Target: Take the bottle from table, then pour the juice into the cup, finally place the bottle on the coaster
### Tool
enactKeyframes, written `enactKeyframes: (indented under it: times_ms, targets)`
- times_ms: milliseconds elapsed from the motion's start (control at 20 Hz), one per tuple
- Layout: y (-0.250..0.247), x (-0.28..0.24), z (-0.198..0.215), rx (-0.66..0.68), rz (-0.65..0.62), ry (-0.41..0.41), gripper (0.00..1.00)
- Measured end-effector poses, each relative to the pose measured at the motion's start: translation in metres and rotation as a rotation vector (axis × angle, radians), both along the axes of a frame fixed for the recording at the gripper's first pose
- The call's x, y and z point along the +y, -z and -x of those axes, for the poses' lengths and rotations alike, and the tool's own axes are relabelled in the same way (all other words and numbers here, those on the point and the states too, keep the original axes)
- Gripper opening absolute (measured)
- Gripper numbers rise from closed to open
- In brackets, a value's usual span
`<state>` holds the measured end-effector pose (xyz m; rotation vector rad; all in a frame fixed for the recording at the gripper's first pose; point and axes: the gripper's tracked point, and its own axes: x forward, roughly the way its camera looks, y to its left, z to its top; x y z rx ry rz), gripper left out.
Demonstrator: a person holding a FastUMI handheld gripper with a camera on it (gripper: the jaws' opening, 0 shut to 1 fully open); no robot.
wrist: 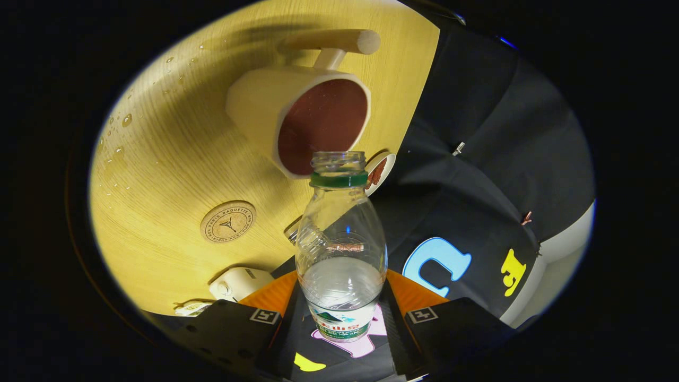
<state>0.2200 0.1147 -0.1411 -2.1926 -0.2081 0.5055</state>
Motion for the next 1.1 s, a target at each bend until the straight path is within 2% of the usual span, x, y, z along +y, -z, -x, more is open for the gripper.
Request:
enactKeyframes:
  times_ms: [250, 600, 850, 1100]
  targets:
    - [-0.001, 0.0, 0.001, -0.019, -0.009, -0.006, 0.72]
    - [-0.008, -0.008, 0.007, -0.019, -0.084, 0.056, 0.72]
    - [-0.034, -0.032, 0.017, 0.033, -0.327, 0.243, 0.72]
    - [-0.072, -0.046, 0.03, 0.094, -0.682, 0.402, 0.72]
